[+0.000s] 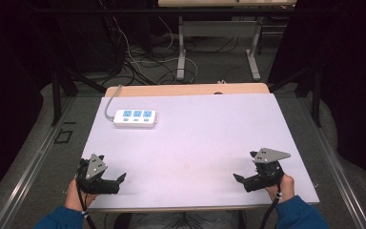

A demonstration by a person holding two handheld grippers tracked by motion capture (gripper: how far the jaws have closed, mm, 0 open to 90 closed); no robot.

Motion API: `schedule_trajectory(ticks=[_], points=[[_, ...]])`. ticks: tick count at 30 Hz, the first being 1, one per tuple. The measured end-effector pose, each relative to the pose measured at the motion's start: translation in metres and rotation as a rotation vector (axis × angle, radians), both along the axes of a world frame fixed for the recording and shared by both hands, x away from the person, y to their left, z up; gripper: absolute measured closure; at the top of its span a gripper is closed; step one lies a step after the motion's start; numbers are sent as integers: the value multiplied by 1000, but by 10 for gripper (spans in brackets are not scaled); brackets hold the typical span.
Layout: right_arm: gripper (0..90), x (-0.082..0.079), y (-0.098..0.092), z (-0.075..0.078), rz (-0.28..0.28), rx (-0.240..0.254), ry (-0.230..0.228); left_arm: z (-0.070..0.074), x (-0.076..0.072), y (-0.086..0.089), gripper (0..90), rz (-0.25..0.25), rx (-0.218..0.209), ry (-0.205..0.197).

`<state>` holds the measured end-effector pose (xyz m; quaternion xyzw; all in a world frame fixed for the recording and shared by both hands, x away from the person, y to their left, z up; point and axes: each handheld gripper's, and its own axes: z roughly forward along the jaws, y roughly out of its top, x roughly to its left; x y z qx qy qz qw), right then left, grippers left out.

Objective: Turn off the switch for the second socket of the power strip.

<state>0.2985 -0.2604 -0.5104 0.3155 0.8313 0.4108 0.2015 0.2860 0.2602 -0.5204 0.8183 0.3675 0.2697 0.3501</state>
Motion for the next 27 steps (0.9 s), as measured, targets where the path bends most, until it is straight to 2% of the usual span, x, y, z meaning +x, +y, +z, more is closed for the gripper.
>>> schedule_trajectory(ticks=[11,13,16,20,23,26,27], points=[[0,0,1,0,-2,-8,14,1,0,1,10,1,-1,3],[1,0,1,0,1,-11,16,1,1,1,10,0,10,-11],[1,0,1,0,-1,-9,17,2,2,1,10,-1,17,-3],[2,0,0,0,-4,-6,15,1,2,0,10,7,0,2],[2,0,1,0,-7,-6,13,2,4,0,11,9,7,14],[2,0,0,0,0,-10,11,3,6,1,11,14,13,3],[2,1,0,0,2,-11,8,2,6,1,11,19,2,2]])
